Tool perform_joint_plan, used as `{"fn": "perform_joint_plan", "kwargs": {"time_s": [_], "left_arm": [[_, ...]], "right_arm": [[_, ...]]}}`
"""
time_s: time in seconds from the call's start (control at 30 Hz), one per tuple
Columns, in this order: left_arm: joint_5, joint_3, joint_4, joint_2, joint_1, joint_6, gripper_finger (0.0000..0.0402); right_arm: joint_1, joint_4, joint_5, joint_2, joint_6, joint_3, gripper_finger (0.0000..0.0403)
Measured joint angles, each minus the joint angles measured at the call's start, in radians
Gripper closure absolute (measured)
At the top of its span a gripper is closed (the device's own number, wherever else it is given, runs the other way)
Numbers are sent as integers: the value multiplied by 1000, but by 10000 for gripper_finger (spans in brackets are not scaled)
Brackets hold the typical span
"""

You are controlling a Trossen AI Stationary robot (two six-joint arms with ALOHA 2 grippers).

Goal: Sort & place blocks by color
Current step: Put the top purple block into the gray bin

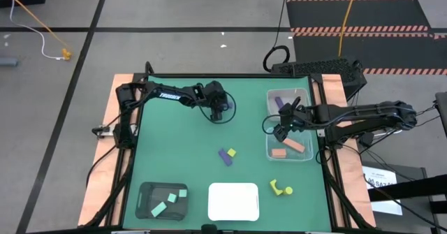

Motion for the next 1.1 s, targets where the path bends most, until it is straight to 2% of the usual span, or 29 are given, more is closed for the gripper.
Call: {"fn": "perform_joint_plan", "kwargs": {"time_s": [0.17, 0.47, 0.53, 0.73, 0.93, 1.1], "left_arm": [[25, 22, -14, 4, 23, -123, 249], [125, 37, -32, -1, 70, -282, 378], [158, 35, -45, -1, 72, -312, 395], [167, 36, -47, -1, 57, -325, 364], [142, 36, -50, -1, 42, -317, 299], [126, 35, -47, -1, 35, -274, 245]], "right_arm": [[0, 43, 1, 0, 22, -31, 90], [0, 58, 1, 0, 51, -36, 90], [0, 57, 1, 0, 51, -36, 90], [0, 56, 1, 0, 42, -36, 90], [-1, 56, -54, 0, 40, -36, 90], [-1, 56, -60, 0, 40, -36, 90]]}}
